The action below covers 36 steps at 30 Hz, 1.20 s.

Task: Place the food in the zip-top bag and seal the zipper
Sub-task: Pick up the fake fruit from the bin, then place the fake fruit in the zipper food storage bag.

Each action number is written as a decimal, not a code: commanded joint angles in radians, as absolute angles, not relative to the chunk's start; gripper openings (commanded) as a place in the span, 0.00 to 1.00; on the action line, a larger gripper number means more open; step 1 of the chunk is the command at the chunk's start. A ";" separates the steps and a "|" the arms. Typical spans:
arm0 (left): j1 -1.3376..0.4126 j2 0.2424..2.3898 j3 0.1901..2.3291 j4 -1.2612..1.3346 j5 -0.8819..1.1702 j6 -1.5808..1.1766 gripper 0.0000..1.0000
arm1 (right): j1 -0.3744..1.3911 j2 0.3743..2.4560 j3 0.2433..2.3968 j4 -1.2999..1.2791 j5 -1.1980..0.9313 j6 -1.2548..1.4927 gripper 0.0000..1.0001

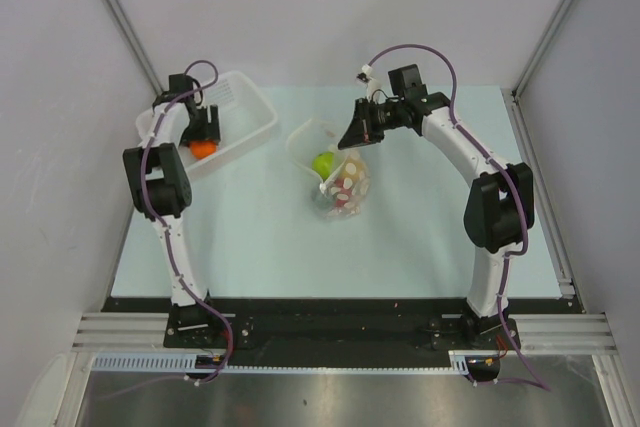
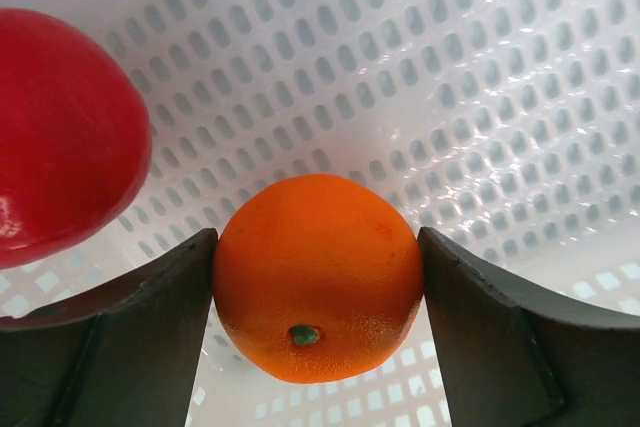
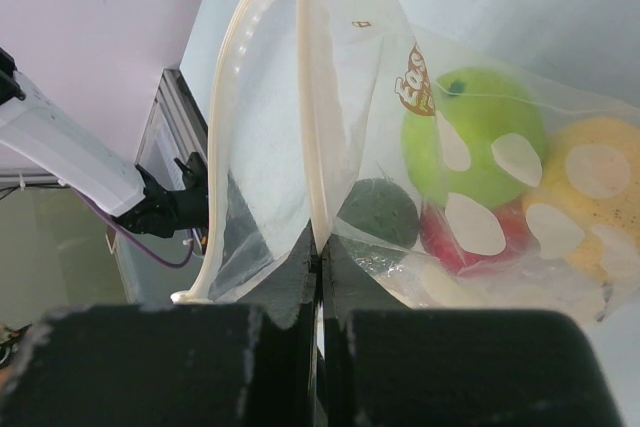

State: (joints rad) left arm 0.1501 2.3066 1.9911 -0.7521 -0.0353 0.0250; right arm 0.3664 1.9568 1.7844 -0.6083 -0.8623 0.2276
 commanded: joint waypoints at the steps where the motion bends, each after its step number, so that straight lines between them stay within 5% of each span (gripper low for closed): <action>1: 0.140 2.179 2.029 -0.727 0.066 0.023 0.78 | 0.365 1.944 1.822 -0.583 -0.865 0.222 0.00; 6: 0.086 1.998 2.023 -0.727 0.214 0.048 0.67 | 0.365 1.942 1.825 -0.583 -0.865 0.219 0.00; 13: -0.126 1.806 1.964 -0.719 0.472 0.012 0.68 | 0.370 1.944 1.825 -0.575 -0.873 0.221 0.00; 19: -0.336 1.729 1.823 -0.657 0.479 0.029 0.69 | 0.373 1.944 1.833 -0.568 -0.884 0.222 0.00; 24: -0.426 1.730 1.711 -0.626 0.459 0.022 0.77 | 0.367 1.931 1.829 -0.569 -0.887 0.210 0.00; 29: -0.423 1.741 1.718 -0.632 0.439 0.015 1.00 | 0.364 1.921 1.816 -0.571 -0.894 0.204 0.00; 36: -0.252 1.721 1.813 -0.591 0.525 -0.086 1.00 | 0.364 1.934 1.830 -0.566 -0.899 0.210 0.00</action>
